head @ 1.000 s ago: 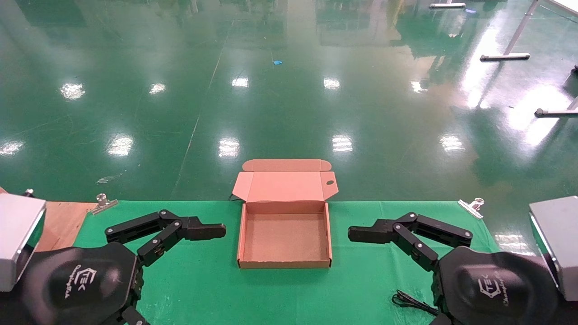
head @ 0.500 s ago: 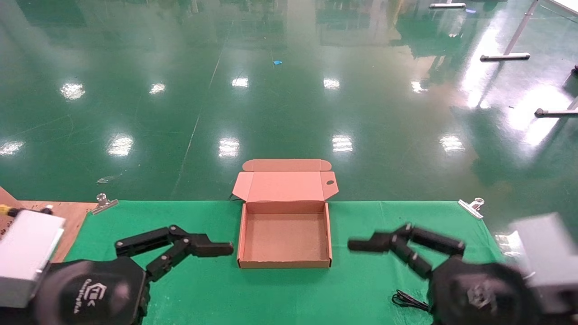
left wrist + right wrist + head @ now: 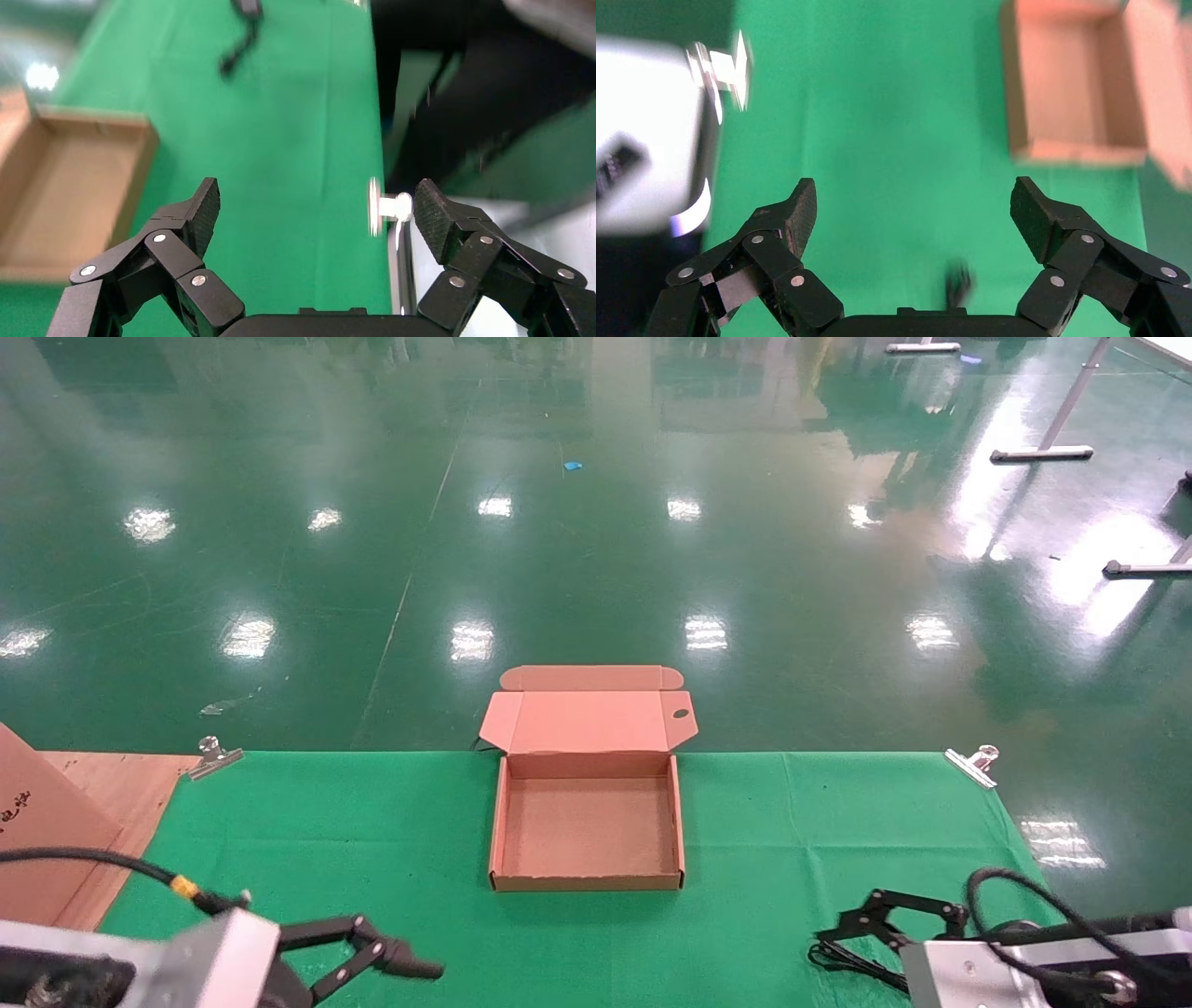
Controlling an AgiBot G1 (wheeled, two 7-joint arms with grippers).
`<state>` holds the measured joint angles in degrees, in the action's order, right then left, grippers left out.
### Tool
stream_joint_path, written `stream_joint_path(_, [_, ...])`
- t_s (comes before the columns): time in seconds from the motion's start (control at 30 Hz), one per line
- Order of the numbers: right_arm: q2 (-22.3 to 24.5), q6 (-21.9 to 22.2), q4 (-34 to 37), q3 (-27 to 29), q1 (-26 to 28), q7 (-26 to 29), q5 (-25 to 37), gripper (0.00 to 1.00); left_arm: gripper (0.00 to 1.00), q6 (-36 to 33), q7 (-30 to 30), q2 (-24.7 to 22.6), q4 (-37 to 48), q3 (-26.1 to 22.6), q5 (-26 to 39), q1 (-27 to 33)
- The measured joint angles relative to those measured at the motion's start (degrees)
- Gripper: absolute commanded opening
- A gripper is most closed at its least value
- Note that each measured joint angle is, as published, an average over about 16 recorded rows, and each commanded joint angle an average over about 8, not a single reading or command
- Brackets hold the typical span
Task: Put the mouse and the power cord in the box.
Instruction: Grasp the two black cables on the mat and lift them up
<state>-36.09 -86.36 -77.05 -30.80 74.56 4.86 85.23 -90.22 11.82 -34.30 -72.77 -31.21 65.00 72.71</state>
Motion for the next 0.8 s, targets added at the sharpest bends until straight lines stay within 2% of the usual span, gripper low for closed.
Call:
stream_joint_path(0.2, [-1.99, 1.73, 0.26, -4.80, 3.06, -0.98, 14.06, 1.00, 1.00, 0.56, -0.11, -1.08, 1.38, -5.95, 9.67, 3.19])
stream_joint_path(0.4, [-4.49, 5.42, 2.75, -8.10, 3.43, -2.04, 24.24, 1.00, 1.00, 2.43, -1.22, -3.75, 5.15, -10.67, 19.24, 5.34])
stream_joint_path(0.6, [-7.84, 10.17, 9.64, -10.03, 3.18, -4.58, 30.10, 1.00, 1.00, 6.05, -4.05, -7.26, 11.66, -13.54, 26.84, 6.36])
stream_joint_path(0.8, [-12.24, 14.78, 20.23, -11.18, 3.83, -9.21, 32.63, 1.00, 1.00, 10.06, -8.75, -10.64, 20.06, -14.64, 30.51, 6.52])
